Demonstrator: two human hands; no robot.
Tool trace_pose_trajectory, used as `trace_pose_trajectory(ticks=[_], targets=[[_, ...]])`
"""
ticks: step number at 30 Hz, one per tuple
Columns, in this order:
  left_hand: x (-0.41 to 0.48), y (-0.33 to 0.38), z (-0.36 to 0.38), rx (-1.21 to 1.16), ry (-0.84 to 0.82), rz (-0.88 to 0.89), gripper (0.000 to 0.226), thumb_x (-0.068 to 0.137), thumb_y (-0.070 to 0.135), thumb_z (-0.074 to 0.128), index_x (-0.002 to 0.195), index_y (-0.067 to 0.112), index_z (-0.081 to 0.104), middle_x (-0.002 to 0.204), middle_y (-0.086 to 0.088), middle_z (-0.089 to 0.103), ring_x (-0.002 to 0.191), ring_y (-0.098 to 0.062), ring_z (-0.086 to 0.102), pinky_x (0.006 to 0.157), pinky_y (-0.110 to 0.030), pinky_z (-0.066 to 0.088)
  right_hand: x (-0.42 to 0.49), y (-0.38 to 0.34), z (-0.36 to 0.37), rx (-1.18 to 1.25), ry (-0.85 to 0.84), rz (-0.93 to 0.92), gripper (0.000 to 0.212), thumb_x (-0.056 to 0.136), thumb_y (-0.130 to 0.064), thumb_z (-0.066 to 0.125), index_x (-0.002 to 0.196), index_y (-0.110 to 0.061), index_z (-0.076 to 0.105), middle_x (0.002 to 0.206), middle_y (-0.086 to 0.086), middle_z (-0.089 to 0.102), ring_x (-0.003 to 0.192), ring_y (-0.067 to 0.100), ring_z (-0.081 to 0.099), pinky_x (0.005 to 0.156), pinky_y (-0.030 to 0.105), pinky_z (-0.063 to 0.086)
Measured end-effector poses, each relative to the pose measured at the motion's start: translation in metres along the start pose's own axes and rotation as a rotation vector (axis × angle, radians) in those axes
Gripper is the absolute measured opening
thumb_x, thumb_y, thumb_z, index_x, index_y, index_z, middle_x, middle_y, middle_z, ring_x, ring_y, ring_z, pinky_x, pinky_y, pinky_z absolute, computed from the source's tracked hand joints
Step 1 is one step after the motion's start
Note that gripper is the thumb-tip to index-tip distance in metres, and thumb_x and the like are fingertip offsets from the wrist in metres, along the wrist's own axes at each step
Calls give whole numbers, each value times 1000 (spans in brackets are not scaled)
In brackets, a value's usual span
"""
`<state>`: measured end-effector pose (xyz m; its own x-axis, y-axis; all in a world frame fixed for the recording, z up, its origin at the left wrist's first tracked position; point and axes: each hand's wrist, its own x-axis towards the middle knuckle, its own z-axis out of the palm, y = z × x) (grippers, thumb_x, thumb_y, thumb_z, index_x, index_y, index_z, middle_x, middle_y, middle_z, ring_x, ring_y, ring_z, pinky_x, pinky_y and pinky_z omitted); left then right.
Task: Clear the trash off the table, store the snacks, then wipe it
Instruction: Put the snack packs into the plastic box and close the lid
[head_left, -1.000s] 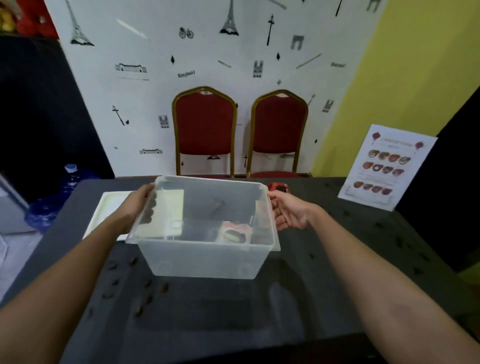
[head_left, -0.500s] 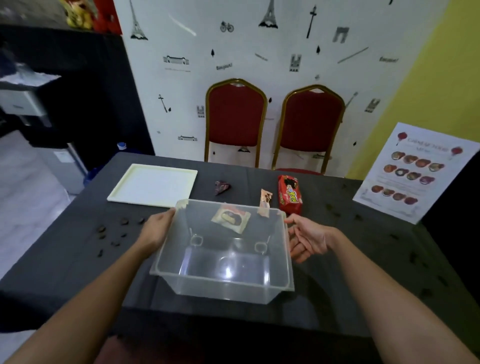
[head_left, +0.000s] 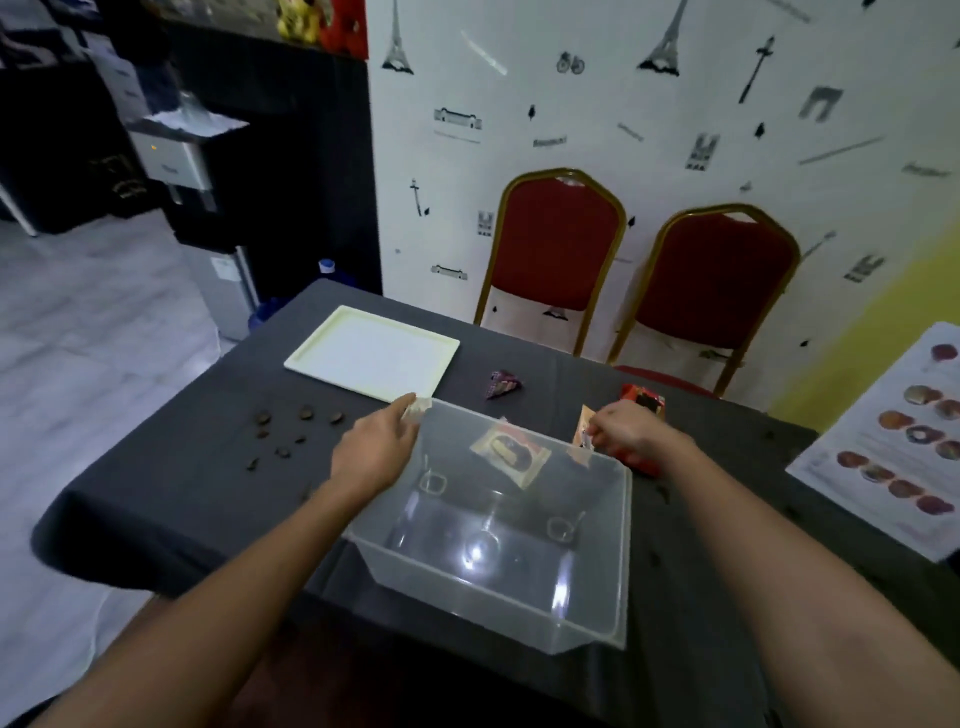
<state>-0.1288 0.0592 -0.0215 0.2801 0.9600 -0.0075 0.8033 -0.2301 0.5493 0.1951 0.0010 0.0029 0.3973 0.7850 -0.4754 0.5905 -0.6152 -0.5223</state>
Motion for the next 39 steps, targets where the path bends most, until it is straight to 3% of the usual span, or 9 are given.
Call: trace_pose_trajectory(ticks=[4, 8, 12, 19, 23, 26, 30, 33, 39], targets=[[-16, -2, 0, 121, -67, -72, 46, 97, 51, 28, 143, 52, 19, 122, -13, 62, 108, -38, 57, 86, -44, 47, 27, -44, 22, -326, -242, -185, 21, 92, -22, 53, 94, -12, 71, 96, 5, 67, 84, 20, 63, 65, 25, 46], [-31, -3, 3, 148, -15, -143, 46, 94, 57, 28, 139, 59, 17, 117, -6, 66, 104, -33, 60, 82, -42, 50, 57, -61, 54, -572, -404, -232, 40, 86, -35, 60, 116, -8, 63, 118, 12, 65, 106, 29, 62, 94, 39, 49], [-31, -1, 2, 116, 36, -179, 45, 95, 54, 34, 138, 60, 24, 112, -4, 68, 99, -29, 62, 80, -41, 52, 79, -64, 75, -647, -339, -233, 70, 85, -38, 65, 141, -8, 37, 143, 16, 46, 127, 32, 50, 103, 41, 41], [-32, -1, 3, 76, 23, -209, 42, 95, 53, 34, 136, 57, 30, 114, -1, 69, 101, -25, 63, 81, -39, 52, 78, -75, 60, -148, -296, -295, 15, 82, -15, 70, 92, -8, 61, 94, 16, 66, 80, 24, 63, 72, 35, 51], [-31, 1, 0, -18, -2, -219, 42, 94, 56, 33, 136, 54, 33, 117, 3, 68, 107, -20, 61, 91, -42, 50, 52, -107, 14, 249, -354, -382, 30, 82, -23, 72, 107, -14, 59, 95, 9, 73, 84, 22, 72, 77, 38, 59], [-32, 1, 0, -1, 1, -212, 42, 94, 57, 31, 136, 55, 33, 113, 2, 69, 103, -21, 62, 87, -41, 52, 22, -120, -7, 251, -597, -468, 31, 81, -30, 72, 106, -14, 62, 104, 16, 73, 99, 33, 67, 91, 46, 49], [-31, -1, 3, 32, 17, -183, 42, 95, 56, 31, 136, 54, 33, 115, -2, 69, 100, -23, 62, 80, -37, 52, -19, -114, 14, -188, -847, -412, 34, 81, -35, 72, 105, -12, 63, 87, 7, 74, 69, 13, 64, 57, 20, 43], [-28, -3, 4, 51, 19, -181, 43, 94, 56, 31, 137, 54, 33, 119, -3, 67, 104, -25, 61, 81, -37, 51, -36, -96, 78, -359, -713, -307, 13, 85, -20, 68, 83, -10, 61, 65, 3, 69, 63, 17, 68, 46, 21, 46], [-28, -4, 7, 62, 56, -184, 42, 94, 54, 33, 136, 52, 36, 112, -6, 69, 99, -26, 64, 81, -38, 52, -28, -86, 159, -46, -256, -166, 20, 88, -1, 61, 71, -6, 53, 95, 21, 72, 81, 30, 72, 74, 44, 60]])
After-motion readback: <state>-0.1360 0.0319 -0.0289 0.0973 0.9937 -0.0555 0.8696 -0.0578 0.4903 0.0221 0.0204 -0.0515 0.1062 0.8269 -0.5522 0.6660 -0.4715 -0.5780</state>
